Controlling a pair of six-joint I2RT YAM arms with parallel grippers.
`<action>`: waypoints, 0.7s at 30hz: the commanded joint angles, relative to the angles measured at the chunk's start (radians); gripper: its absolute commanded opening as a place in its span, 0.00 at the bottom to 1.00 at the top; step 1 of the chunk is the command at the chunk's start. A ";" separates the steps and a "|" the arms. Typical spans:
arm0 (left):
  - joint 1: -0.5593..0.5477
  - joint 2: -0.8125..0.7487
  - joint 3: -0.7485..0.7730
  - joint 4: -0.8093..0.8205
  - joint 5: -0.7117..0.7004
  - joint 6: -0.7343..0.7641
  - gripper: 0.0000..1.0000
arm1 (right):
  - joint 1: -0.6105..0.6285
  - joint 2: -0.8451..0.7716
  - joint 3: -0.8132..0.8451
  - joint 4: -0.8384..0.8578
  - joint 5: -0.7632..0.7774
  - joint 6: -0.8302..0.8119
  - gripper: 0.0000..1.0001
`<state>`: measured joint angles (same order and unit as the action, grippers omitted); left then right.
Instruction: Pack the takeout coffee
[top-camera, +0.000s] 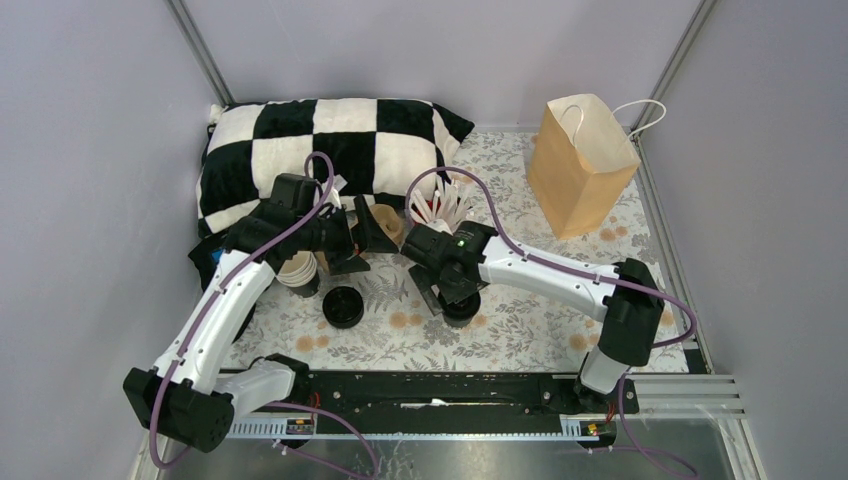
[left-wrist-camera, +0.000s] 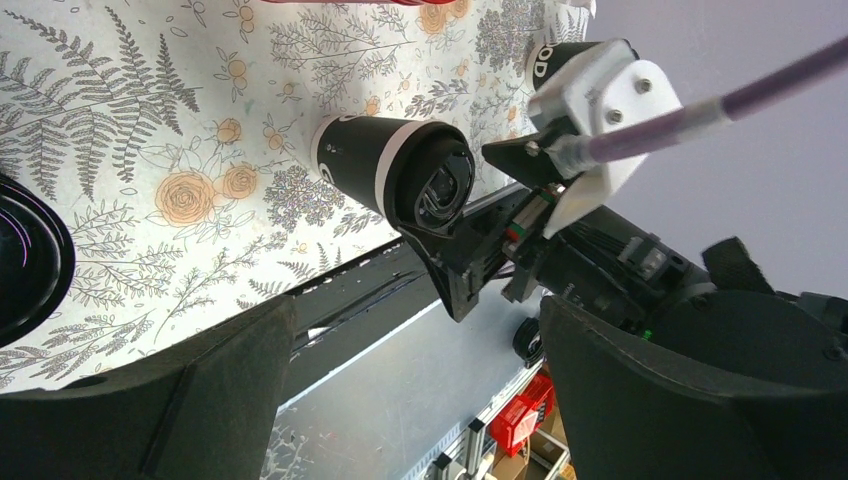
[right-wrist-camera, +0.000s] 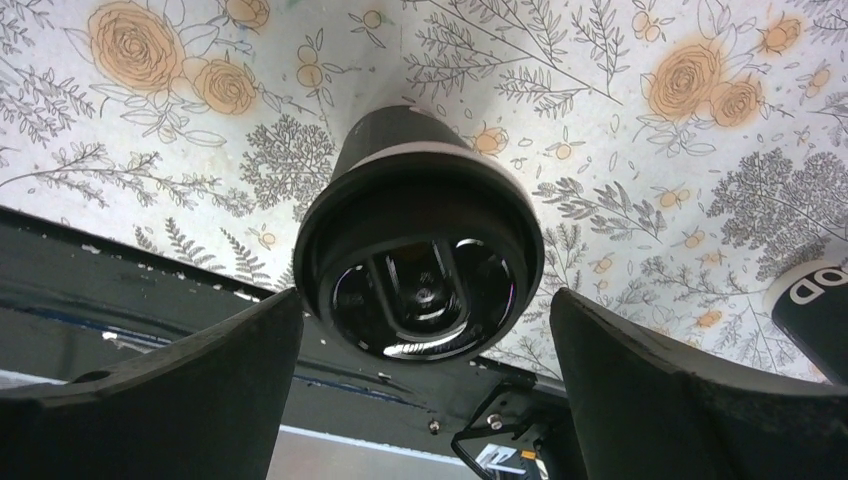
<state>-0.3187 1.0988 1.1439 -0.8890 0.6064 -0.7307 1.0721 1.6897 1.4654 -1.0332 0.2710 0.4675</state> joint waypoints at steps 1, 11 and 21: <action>0.001 0.012 0.036 0.023 0.035 0.025 0.95 | -0.008 -0.101 0.103 -0.098 -0.007 0.011 1.00; -0.211 0.103 -0.024 0.151 0.047 -0.040 0.85 | -0.422 -0.511 -0.257 0.180 -0.577 -0.052 0.98; -0.394 0.275 -0.140 0.364 0.078 -0.045 0.83 | -0.701 -0.542 -0.667 0.620 -1.084 0.023 0.90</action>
<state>-0.7048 1.3655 1.0523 -0.6495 0.6704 -0.7650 0.4187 1.1454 0.8383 -0.6212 -0.5713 0.4488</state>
